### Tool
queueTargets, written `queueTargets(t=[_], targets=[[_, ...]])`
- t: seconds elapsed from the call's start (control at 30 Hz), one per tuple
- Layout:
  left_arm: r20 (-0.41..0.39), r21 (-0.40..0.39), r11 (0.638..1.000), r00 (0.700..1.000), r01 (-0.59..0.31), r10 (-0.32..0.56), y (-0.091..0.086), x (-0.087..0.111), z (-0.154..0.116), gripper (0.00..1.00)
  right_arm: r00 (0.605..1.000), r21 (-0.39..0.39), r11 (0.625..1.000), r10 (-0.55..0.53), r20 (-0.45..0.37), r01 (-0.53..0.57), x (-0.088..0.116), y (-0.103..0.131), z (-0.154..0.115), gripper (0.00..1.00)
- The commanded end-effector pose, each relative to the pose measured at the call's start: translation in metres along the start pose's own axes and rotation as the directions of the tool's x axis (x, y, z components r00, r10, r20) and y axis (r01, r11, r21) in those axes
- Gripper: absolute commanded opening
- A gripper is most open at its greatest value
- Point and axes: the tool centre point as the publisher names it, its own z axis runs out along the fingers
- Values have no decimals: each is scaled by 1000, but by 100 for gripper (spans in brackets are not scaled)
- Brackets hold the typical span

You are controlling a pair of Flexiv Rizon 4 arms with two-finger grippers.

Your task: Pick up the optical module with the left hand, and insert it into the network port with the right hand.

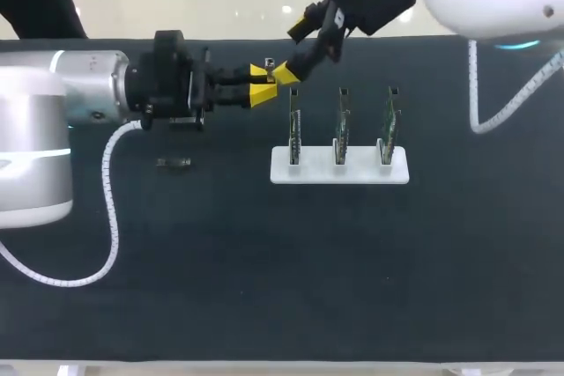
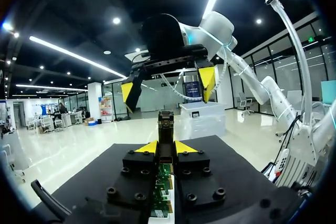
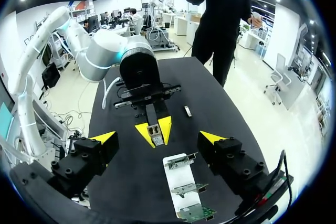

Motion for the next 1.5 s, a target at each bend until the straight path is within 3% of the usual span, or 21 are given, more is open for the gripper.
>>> queueTargets(t=[0.03, 0.43, 0.53, 0.63, 0.67, 0.8, 0.93, 0.97, 1.13, 1.23, 1.3, 1.5], targets=[[2, -3, 1000, 1000, -2, 2, 0, 1, 1, 0, 1000, 13, 1000, -9, 8, 9, 2, 5, 3, 100], [2, -3, 1000, 1000, -2, 2, 0, 1, 1, 0, 999, 14, 999, -38, 15, 38, -3, 10, 12, 100], [2, -3, 1000, 1000, -2, 2, 0, 1, 1, 0, 999, 13, 999, -37, 19, 37, -3, 11, 15, 81], [2, -3, 1000, 1000, -2, 2, 0, 1, 1, 0, 999, 15, 999, -37, 20, 37, -3, 11, 18, 76], [2, -3, 1000, 1000, -2, 2, 0, 1, 1, 0, 999, 16, 999, -38, 20, 38, -3, 11, 18, 70], [2, -3, 1000, 1000, -2, 2, 0, 1, 1, 0, 999, 15, 999, -42, 21, 42, -3, 10, 20, 71], [2, -3, 1000, 1000, -2, 2, 0, 1, 1, 0, 999, 14, 999, -49, 17, 48, -4, 10, 23, 62], [2, -3, 1000, 1000, -2, 2, 0, 1, 1, 0, 999, 13, 999, -49, 17, 49, -4, 10, 23, 52], [2, -3, 1000, 1000, -2, 2, 0, 1, 1, 0, 999, 22, 999, -47, 16, 46, -5, 11, 25, 53], [2, -3, 1000, 1000, -2, 2, 0, 1, 1, 0, 999, 21, 999, -46, 15, 46, -6, 11, 26, 46], [2, -3, 1000, 1000, -2, 2, 0, 1, 1, 0, 999, 18, 999, -48, 12, 48, -8, 11, 26, 50], [2, -3, 1000, 1000, -2, 2, 0, 1, 1, 0, 998, 16, 998, -55, 12, 54, -10, 9, 30, 48]])
